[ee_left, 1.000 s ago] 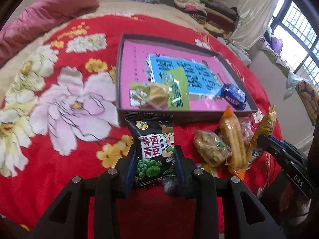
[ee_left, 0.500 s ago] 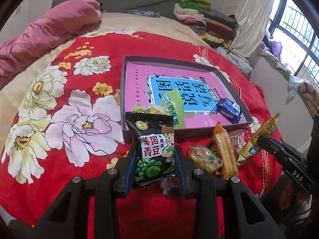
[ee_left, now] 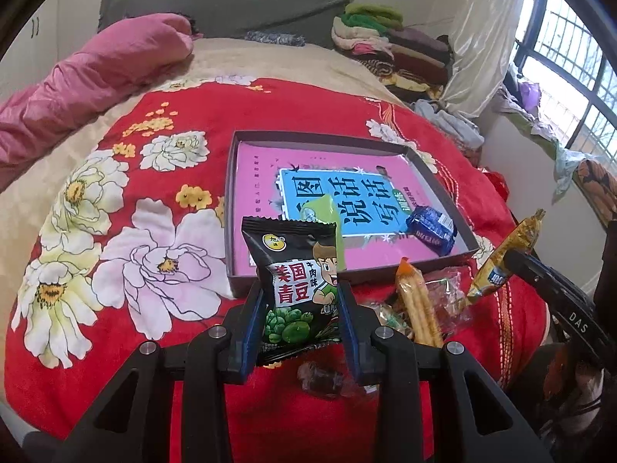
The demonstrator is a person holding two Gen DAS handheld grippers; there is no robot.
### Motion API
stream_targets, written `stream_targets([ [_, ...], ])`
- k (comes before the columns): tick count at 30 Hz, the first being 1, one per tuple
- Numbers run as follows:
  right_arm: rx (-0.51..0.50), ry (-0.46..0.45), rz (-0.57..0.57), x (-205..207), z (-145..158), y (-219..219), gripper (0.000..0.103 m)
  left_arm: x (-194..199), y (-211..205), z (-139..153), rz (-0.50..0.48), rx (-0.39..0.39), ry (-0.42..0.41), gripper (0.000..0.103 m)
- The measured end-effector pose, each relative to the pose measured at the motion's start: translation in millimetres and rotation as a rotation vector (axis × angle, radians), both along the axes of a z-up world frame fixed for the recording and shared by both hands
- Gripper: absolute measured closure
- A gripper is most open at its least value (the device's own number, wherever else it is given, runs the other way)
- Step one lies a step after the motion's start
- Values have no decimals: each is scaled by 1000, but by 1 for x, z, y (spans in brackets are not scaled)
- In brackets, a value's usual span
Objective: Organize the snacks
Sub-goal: 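Carry both held bags up over the pink box tray with both tools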
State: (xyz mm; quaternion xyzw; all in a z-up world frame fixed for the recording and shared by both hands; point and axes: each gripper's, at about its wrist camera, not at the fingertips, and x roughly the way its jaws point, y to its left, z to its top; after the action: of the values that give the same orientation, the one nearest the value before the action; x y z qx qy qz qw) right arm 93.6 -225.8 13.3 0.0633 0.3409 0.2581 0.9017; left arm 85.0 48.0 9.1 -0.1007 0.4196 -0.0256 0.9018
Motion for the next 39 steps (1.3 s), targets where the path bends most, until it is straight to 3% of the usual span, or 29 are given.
stream_targets([
  [25, 9, -58, -71, 17, 11, -21, 87, 31, -25, 13, -24, 2, -37, 66],
  [39, 2, -60, -102, 37, 7, -25, 87, 56, -42, 0, -46, 14, -20, 66],
])
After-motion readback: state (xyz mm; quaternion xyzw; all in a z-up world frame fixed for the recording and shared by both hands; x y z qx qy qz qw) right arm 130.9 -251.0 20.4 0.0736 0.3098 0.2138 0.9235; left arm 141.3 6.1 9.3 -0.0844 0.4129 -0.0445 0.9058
